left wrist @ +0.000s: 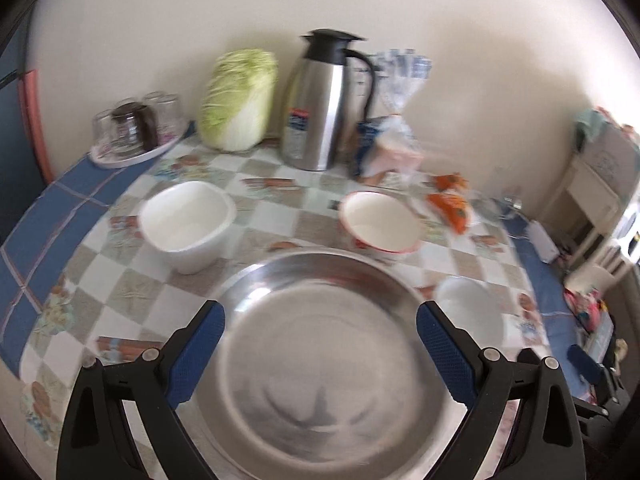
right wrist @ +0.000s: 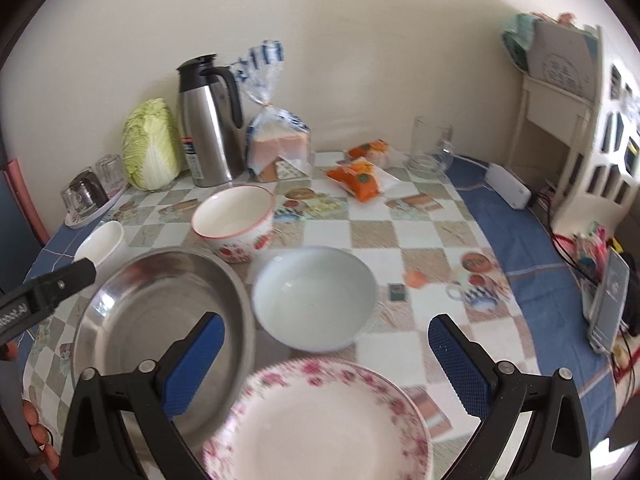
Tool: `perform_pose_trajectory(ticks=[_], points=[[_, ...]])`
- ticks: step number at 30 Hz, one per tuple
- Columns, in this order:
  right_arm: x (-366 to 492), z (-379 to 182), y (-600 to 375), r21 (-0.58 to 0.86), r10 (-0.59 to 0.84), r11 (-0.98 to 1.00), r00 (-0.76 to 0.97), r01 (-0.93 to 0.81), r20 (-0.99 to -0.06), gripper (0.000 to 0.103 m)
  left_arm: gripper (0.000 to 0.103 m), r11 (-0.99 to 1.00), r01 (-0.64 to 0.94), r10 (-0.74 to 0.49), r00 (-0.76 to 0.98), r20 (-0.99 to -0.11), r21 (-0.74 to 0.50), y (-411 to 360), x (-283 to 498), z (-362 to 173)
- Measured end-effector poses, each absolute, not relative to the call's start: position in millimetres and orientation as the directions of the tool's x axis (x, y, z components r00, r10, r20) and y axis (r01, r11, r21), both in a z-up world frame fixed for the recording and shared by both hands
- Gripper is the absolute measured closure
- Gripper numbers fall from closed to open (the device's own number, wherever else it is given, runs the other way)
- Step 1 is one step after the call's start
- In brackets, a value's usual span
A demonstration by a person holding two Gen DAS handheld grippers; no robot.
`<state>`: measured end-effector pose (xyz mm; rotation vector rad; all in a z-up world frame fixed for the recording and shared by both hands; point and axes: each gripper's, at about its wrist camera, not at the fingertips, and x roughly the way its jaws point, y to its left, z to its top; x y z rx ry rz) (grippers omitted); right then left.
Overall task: Organize plates and bowls
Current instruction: 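Move both open tools toward the pink floral-rim plate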
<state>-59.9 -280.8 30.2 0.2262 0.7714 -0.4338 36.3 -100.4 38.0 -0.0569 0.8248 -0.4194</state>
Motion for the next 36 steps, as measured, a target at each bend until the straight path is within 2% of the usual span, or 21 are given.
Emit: perform_pose_trajectory(ticks=[9,16,23,29,36], points=[[-112,20,-320,0.087,-0.328,0.820,0.589,0.566,-0.738,0.000,0.006,0.830,0.477,-0.527,0.503,-0.685,-0.289,-145,-6,41],[-137,0,-350,0.138,-0.302,0.756,0.528,0.640,-0.794,0.000,0.006,0.819,0.500,-0.529,0.466,-0.709,-0.282,-168,-32,36],[-143,-24,-358,0.122,-0.251,0.750,0.451,0.650,-0.857,0.000,0.006,0.819,0.531,-0.476,0.414,-0.776,-0.218,-191,-57,21],[-142,-48,-361,0.108,-0.195,0.742,0.367,0.661,-0.910,0.000,0.006,0.804,0.555,-0.464,0.361,-0.809,-0.213,-202,-70,8],[-139,-62,-359,0.094,-0.163,0.735,0.310,0.671,-0.937,0.000,0.006,0.805,0.531,-0.473,0.305,-0.827,-0.264,-201,-72,-2]])
